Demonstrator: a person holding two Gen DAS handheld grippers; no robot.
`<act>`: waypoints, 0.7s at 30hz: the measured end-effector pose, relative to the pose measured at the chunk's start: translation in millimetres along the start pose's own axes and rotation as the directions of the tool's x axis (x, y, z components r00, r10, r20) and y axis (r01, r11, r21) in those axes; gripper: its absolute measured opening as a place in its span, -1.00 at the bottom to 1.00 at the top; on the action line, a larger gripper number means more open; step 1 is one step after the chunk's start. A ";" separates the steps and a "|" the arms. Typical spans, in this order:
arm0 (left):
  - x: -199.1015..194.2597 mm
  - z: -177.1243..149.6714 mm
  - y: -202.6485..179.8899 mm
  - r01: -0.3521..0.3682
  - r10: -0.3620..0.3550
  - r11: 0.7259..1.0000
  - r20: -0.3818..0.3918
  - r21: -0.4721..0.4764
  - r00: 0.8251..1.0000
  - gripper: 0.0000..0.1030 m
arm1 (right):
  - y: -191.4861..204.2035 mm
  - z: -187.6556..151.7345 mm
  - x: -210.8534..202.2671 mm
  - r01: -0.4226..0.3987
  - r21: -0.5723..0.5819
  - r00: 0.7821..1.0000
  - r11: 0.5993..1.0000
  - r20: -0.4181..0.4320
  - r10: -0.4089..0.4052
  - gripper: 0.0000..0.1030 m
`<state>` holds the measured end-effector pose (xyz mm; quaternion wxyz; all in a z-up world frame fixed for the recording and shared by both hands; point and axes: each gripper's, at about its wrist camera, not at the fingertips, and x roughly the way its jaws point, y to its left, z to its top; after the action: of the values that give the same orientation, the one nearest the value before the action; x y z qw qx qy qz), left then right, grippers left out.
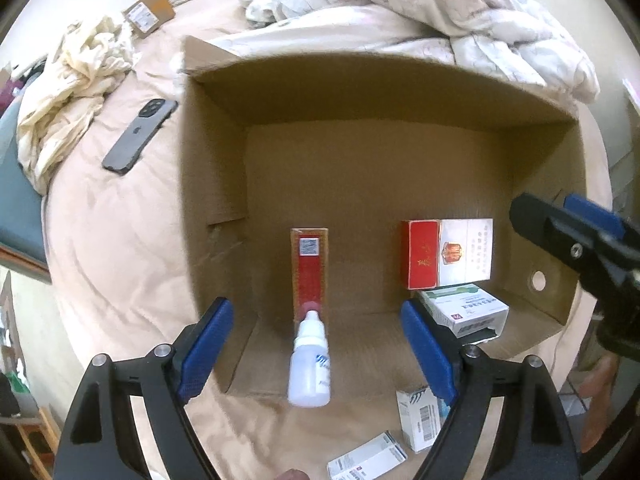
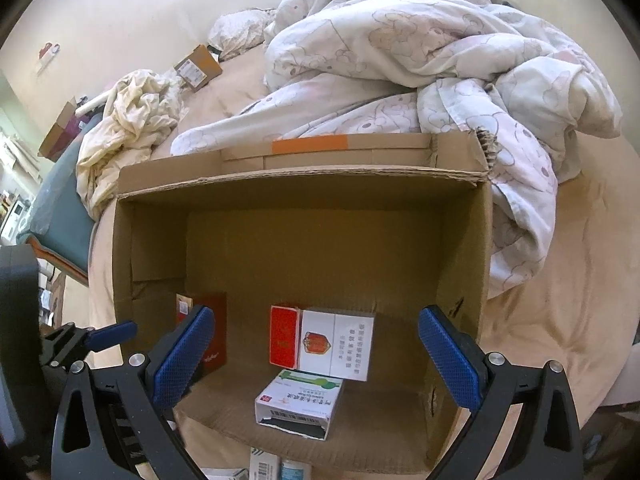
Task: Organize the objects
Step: 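Lower the dropper bottle into the box with the left gripper while the right places the pack, then open both grippers and withdraw them from the cardboard box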
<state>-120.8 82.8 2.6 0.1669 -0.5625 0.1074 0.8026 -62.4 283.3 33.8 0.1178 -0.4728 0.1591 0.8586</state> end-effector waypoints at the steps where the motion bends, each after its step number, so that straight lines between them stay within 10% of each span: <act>1: -4.1 -0.2 1.0 0.000 0.000 1.000 0.009 0.000 1.000 0.63 | 0.2 -2.0 -2.0 -0.003 0.008 1.000 1.000 0.002 0.003 1.00; 21: -44.4 -92.8 28.2 0.060 -0.065 0.997 -0.125 -0.043 0.990 0.64 | 19.3 -98.2 -63.2 -0.079 -0.157 0.996 0.984 -0.057 0.071 1.00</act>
<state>-37.5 16.9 11.9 0.1738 -0.6184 0.0845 0.7617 40.1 224.4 41.3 0.0431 -0.4960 0.1108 0.8601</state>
